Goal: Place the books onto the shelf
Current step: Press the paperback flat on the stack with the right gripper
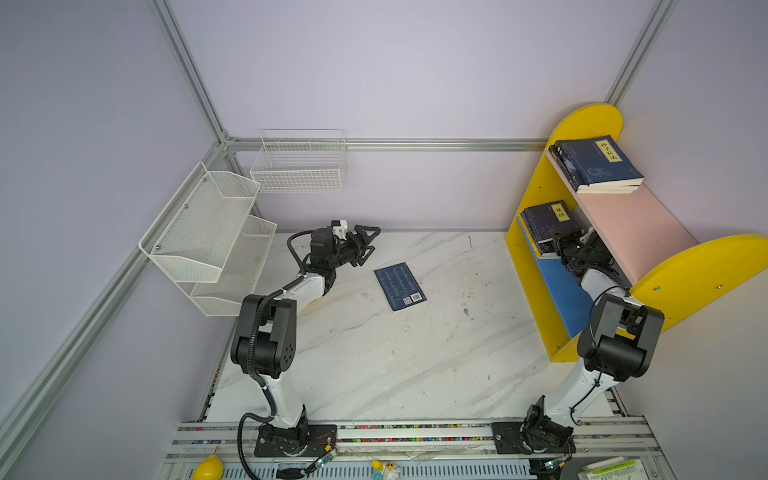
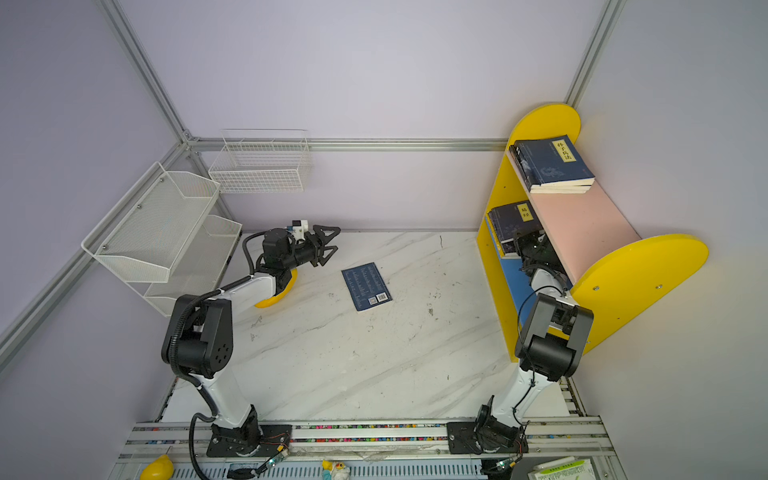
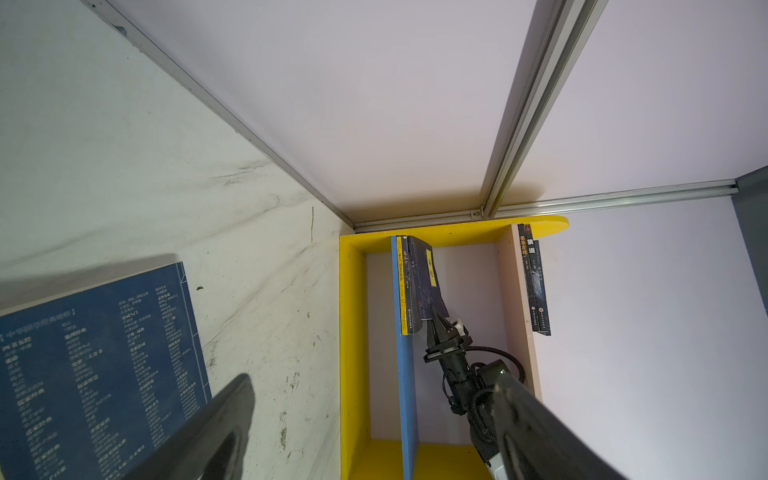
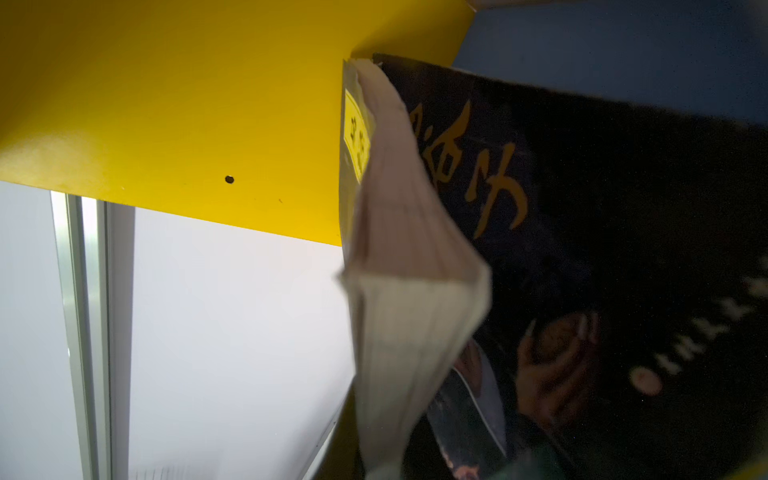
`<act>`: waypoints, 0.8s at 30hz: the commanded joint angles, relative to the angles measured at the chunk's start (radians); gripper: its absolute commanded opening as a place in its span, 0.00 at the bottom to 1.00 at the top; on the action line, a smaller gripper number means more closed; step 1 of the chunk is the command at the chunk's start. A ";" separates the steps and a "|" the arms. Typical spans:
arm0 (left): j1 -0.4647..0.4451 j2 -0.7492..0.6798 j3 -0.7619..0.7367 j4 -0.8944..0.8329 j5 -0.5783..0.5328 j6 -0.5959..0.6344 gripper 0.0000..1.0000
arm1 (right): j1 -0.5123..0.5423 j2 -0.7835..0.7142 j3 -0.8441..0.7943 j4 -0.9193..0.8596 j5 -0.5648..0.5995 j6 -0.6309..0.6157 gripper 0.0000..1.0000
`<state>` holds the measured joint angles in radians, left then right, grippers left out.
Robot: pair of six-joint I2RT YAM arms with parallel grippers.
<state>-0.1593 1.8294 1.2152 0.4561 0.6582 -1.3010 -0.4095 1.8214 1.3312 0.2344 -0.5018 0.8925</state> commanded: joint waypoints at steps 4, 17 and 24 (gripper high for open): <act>-0.008 -0.006 -0.003 0.043 0.001 -0.013 0.89 | 0.003 0.012 0.020 0.002 0.072 0.030 0.35; -0.013 0.017 0.003 0.066 0.012 -0.032 0.89 | 0.001 -0.103 -0.035 -0.040 0.281 0.033 0.55; -0.014 0.030 0.004 0.085 0.024 -0.043 0.88 | 0.001 -0.093 -0.044 0.018 0.245 0.046 0.50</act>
<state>-0.1669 1.8626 1.2152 0.4831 0.6613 -1.3334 -0.4053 1.7504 1.2762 0.1905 -0.2531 0.9348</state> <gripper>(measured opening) 0.884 0.500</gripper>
